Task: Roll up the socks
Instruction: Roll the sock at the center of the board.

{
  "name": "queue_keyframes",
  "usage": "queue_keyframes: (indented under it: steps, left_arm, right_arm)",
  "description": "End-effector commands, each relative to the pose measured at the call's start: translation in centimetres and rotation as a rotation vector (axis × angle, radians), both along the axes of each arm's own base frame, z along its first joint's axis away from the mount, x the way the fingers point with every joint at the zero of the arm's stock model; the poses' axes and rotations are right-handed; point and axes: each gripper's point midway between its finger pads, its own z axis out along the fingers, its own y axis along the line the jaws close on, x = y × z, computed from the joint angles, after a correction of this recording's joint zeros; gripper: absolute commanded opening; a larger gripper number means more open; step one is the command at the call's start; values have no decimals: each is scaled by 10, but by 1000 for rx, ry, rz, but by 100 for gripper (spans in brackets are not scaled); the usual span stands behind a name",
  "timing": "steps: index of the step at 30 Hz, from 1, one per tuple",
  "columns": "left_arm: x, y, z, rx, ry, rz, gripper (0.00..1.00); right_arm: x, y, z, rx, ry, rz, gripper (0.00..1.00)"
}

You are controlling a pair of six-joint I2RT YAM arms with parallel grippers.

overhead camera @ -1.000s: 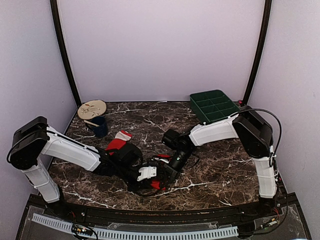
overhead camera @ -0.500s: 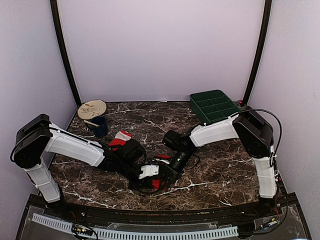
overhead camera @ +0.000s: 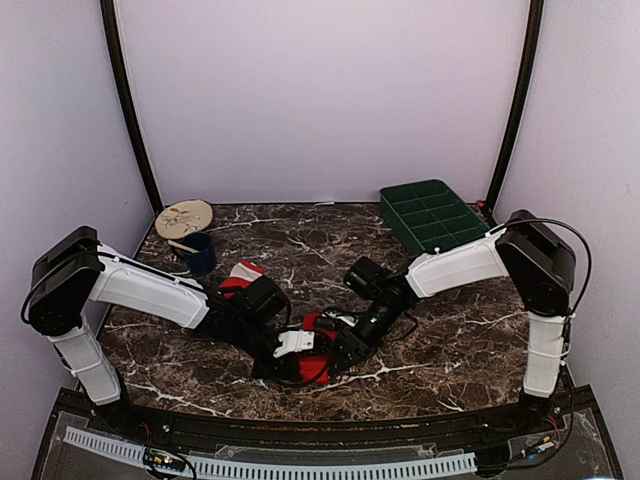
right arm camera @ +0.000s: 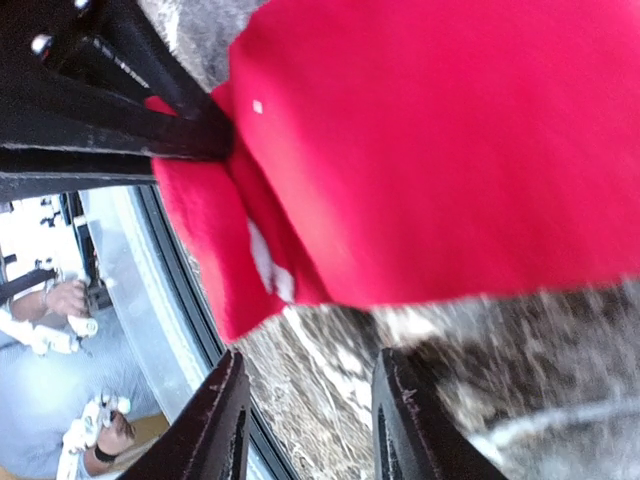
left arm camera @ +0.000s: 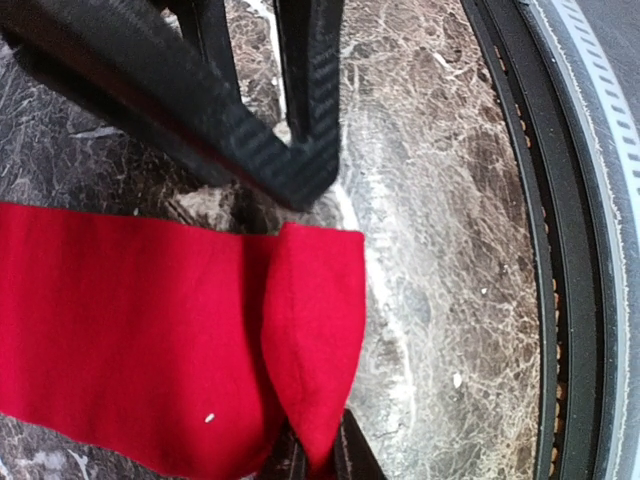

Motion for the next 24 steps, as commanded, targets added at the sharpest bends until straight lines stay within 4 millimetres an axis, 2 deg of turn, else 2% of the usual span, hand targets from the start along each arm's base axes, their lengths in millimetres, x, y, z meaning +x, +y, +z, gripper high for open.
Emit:
queue_keyframes:
  steps: [1,6,13,16,20,21,24]
  left_arm:
    - [-8,0,9,-4,38,-41,11]
    - [-11,-1,11,2,57,-67,11]
    - [-19,-1,11,17,121,-95,11]
    - [-22,-1,8,27,150,-103,11]
    - [-26,-3,4,37,194,-108,11]
    - [-27,-3,3,43,208,-110,11]
    - [-28,-4,-1,60,244,-113,11]
  right_arm:
    - [15,-7,2,-12,-75,-110,39]
    - [31,-22,5,-40,-201,-239,40]
    - [50,-48,24,-58,-473,-398,40]
    - [16,-36,34,-2,-489,-317,40]
    - [-33,-23,30,32,-487,-187,40]
    - [21,-46,27,-125,-806,-380,39]
    - [14,-45,31,-151,-967,-401,39]
